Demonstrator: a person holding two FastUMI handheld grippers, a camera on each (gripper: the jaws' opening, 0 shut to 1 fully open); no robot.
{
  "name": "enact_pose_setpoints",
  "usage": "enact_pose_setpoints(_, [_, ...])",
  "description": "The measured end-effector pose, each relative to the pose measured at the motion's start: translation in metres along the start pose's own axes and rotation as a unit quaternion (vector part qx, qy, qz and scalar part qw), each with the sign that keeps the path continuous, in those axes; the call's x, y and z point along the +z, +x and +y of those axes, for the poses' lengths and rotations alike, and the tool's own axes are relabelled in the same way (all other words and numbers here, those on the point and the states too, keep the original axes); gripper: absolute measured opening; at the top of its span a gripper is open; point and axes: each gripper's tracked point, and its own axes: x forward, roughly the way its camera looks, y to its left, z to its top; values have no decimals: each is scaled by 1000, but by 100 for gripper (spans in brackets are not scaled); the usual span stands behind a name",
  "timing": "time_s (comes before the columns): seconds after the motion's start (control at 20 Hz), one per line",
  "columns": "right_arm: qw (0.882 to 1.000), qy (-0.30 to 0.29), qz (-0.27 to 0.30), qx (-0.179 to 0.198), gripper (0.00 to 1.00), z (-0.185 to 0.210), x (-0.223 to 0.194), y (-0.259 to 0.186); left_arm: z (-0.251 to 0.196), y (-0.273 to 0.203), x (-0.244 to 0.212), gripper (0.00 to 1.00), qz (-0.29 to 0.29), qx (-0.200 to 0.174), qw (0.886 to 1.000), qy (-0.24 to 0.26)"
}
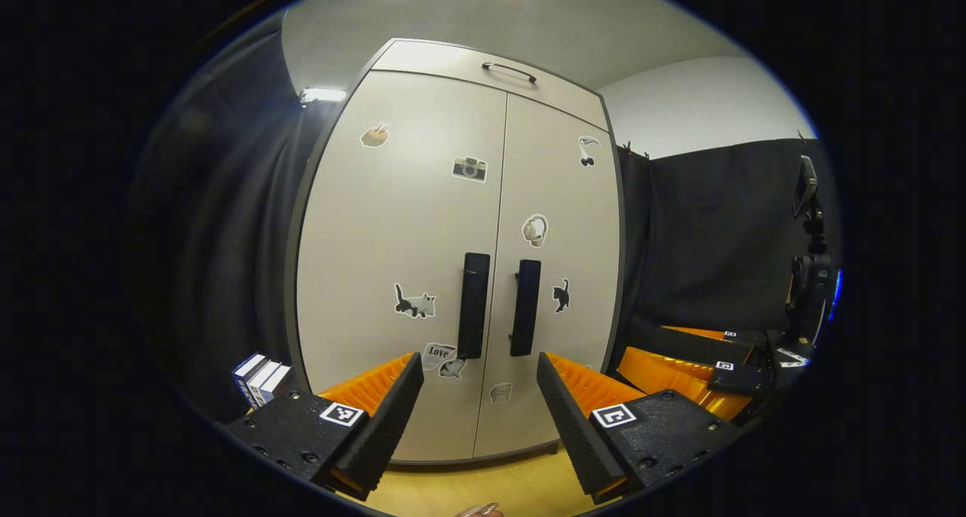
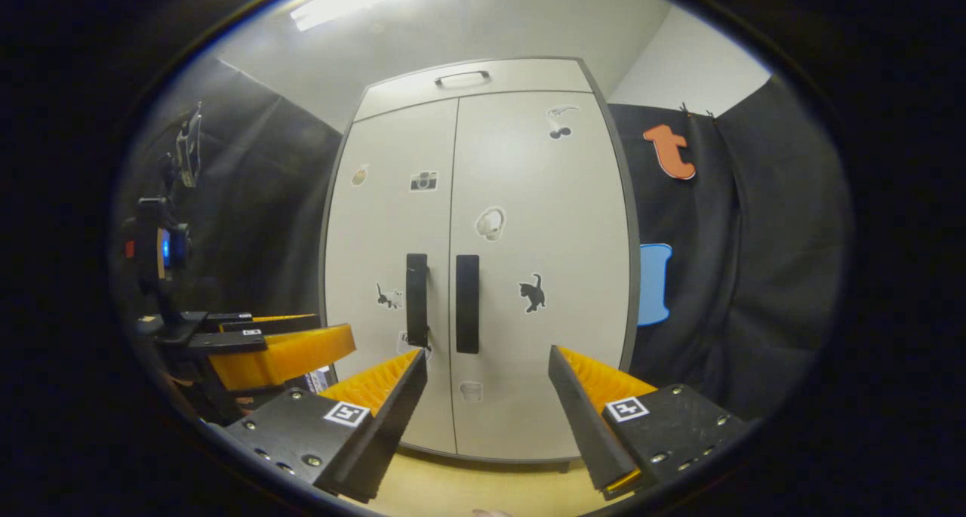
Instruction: Open the right door of the double-door shoe cabinet with the right hand, and open the left door with the left hand.
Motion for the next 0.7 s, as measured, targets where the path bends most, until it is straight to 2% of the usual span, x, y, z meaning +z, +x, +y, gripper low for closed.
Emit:
enact_pose_setpoints(0.2, [1000, -3, -1, -1, 94, 1, 2, 7, 7, 0, 2, 94, -2, 5, 1000, 4])
enact_pose_setpoints(0.25, [1000, -3, -1, 4, 98, 4, 4, 10, 8, 1, 3, 94, -3, 5, 1000, 5])
enact_pose_setpoints(0.35, [1000, -12, -3, 2, 98, 5, 7, 16, 7, 0, 5, 94, -4, 0, 1000, 8])
enact_pose_setpoints(0.4, [1000, -18, -4, -2, 94, 5, 8, 20, 8, 0, 6, 94, -5, -2, 1000, 9])
enact_pose_setpoints(0.45, [1000, -22, -5, -4, 98, 6, 9, 25, 9, 0, 7, 94, -6, -3, 1000, 11])
enact_pose_setpoints(0.5, [1000, -23, -6, -6, 94, 7, 10, 30, 10, 0, 8, 94, -7, -4, 1000, 14])
enact_pose_setpoints(0.55, [1000, -21, -5, -6, 98, 10, 10, 36, 10, -1, 8, 94, -4, -7, 1000, 17])
enact_pose_setpoints(0.6, [1000, -22, -4, -8, 98, 11, 11, 43, 11, -2, 7, 94, -3, -8, 1000, 19])
enact_pose_setpoints(0.65, [1000, -27, -3, -6, 98, 14, 10, 49, 11, -2, 6, 89, -2, -11, 1000, 18])
enact_pose_setpoints(0.7, [999, -33, -2, -5, 98, 17, 9, 55, 11, -3, 6, 94, -1, -14, 1000, 16])
